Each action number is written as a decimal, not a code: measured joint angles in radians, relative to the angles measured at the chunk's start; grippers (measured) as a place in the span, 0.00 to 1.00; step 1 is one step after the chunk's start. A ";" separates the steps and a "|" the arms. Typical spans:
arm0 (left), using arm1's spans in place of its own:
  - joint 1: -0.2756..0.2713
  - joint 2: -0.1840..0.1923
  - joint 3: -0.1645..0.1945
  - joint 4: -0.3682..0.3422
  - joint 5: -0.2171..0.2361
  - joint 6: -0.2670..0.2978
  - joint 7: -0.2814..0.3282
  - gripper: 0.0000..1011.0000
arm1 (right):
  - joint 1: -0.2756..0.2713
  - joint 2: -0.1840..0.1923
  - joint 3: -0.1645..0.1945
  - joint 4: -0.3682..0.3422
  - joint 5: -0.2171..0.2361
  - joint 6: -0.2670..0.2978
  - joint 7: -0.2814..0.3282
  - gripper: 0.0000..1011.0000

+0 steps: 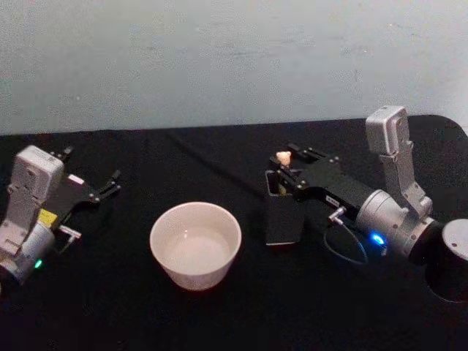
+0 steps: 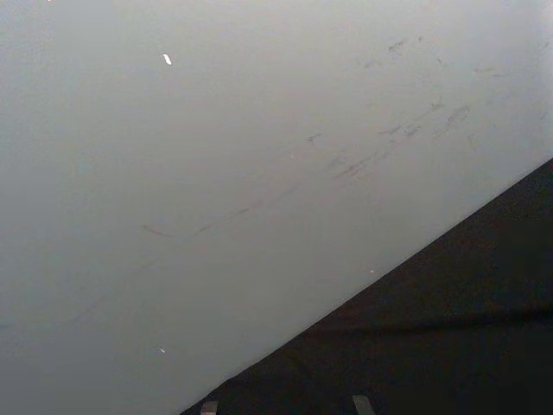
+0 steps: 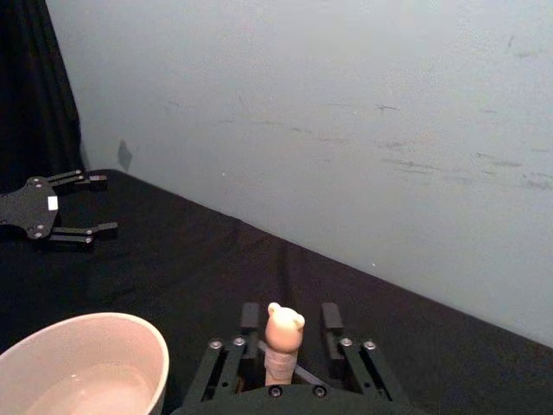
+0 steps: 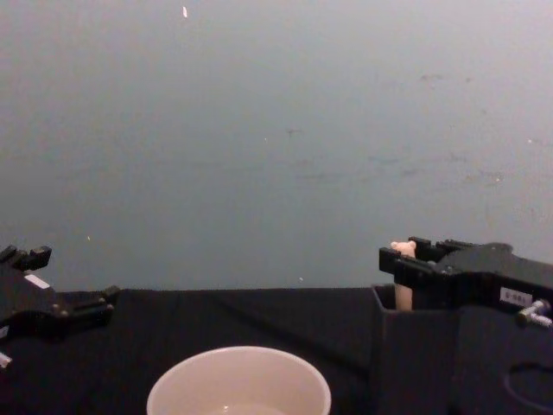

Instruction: Pick up the stirring spoon with one hand, stir inside the cup, then place it back in its original position.

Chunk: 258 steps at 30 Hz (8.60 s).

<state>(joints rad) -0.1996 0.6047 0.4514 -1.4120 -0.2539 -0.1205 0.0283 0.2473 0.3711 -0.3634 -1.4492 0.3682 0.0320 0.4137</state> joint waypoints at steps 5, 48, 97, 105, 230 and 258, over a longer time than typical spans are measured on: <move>0.000 0.000 0.000 0.000 0.000 0.000 0.000 0.99 | 0.000 0.000 0.000 0.000 0.000 0.000 0.000 0.33; 0.000 0.000 0.000 0.000 0.000 0.000 0.000 0.99 | -0.030 0.036 0.031 -0.090 0.046 0.004 0.013 0.21; 0.000 0.000 0.000 0.000 0.000 0.000 0.000 0.99 | 0.046 0.018 0.021 -0.194 0.133 -0.036 0.008 0.21; 0.000 0.000 0.000 0.000 0.000 0.000 0.000 0.99 | 0.063 0.013 -0.026 -0.173 0.133 -0.015 0.033 0.21; 0.000 0.000 0.000 0.000 0.000 0.000 0.000 0.99 | 0.119 -0.029 -0.190 0.034 0.025 -0.023 0.154 0.21; 0.000 0.000 0.000 0.000 0.000 0.000 0.000 0.99 | 0.122 -0.029 -0.265 -0.013 0.075 0.008 0.177 0.21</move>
<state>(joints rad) -0.1995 0.6047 0.4514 -1.4120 -0.2539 -0.1205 0.0283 0.3696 0.3425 -0.6283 -1.4623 0.4436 0.0396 0.5911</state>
